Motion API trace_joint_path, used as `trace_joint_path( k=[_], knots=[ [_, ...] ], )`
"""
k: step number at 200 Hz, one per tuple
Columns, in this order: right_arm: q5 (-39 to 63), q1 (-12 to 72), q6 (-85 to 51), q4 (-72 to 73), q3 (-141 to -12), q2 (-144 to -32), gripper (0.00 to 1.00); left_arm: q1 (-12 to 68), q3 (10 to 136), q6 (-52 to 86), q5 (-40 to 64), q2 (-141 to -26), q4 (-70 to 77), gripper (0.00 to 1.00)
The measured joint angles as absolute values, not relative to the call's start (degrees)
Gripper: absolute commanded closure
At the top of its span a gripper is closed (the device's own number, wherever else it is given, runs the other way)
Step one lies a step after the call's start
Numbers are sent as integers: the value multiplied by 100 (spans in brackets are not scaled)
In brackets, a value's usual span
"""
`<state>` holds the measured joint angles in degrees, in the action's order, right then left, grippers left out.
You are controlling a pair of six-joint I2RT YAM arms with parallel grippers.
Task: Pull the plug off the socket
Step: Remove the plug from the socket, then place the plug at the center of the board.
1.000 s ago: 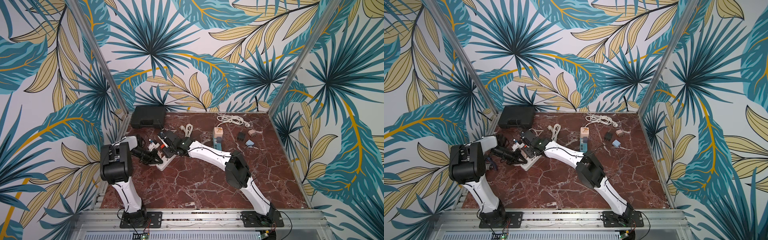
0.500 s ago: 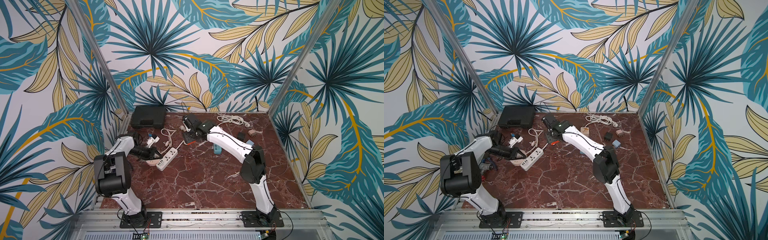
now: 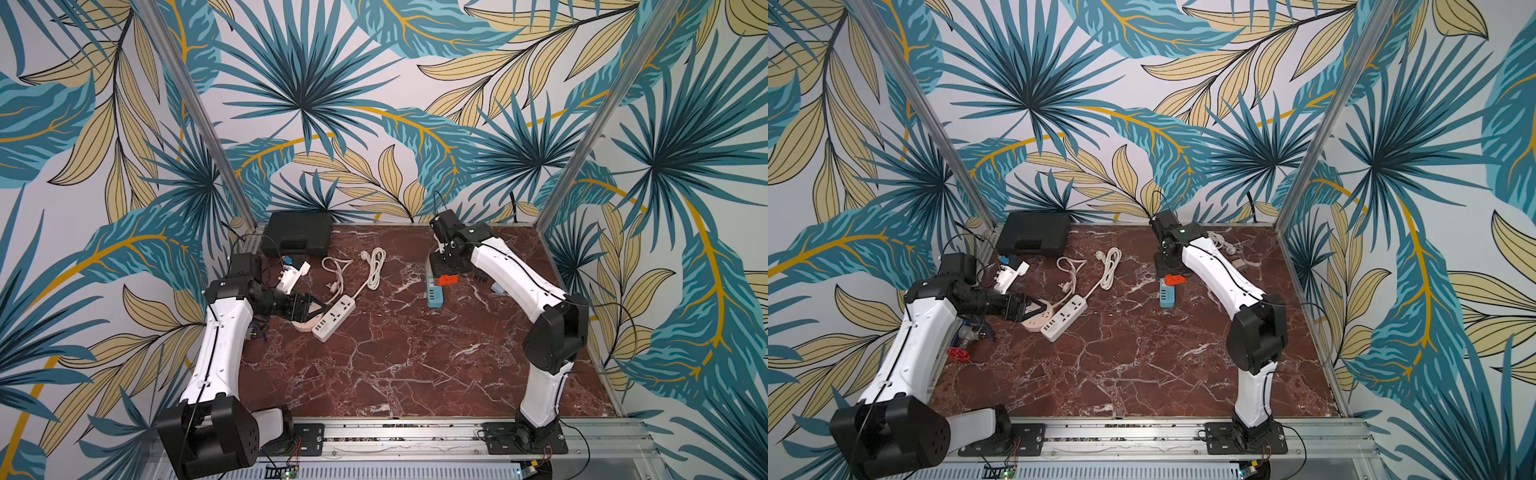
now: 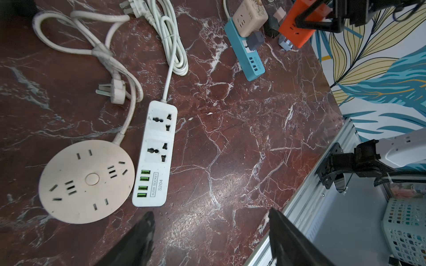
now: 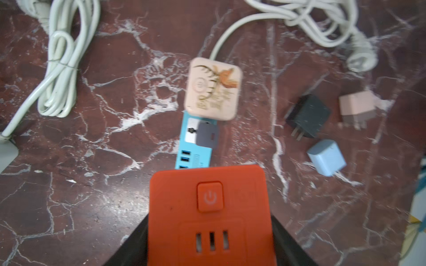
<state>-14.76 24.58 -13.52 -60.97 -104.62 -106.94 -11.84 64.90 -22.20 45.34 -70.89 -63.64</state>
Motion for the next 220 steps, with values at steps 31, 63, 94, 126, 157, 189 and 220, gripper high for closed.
trace_joint_path(
  k=[31,63,94,126,157,189,220],
  knots=[
    [-1802,1874,-1503,-6357,-10149,-10363,100,-1184,6213,-1933,4421,-7083,-6069,19],
    [-1732,1476,-1479,-6534,-10125,-10868,100,-1184,6012,-1763,4215,-7085,-5889,19],
    [-1542,1457,-1382,-6812,-10982,-11990,100,-1184,6012,-1710,4160,-7085,-5778,19],
    [-1162,1347,-1299,-6956,-11966,-12938,100,-1184,6001,-1706,4086,-7083,-5710,19],
    [-913,1138,-1284,-7113,-12665,-13517,99,-1184,5992,-1706,4069,-7083,-5673,19],
    [-766,985,-1286,-7207,-12875,-13729,84,-1184,5990,-1706,4066,-7083,-5666,19],
    [-698,930,-1286,-7312,-13076,-13852,63,-1184,5990,-1706,4066,-7083,-5649,19]
  ],
)
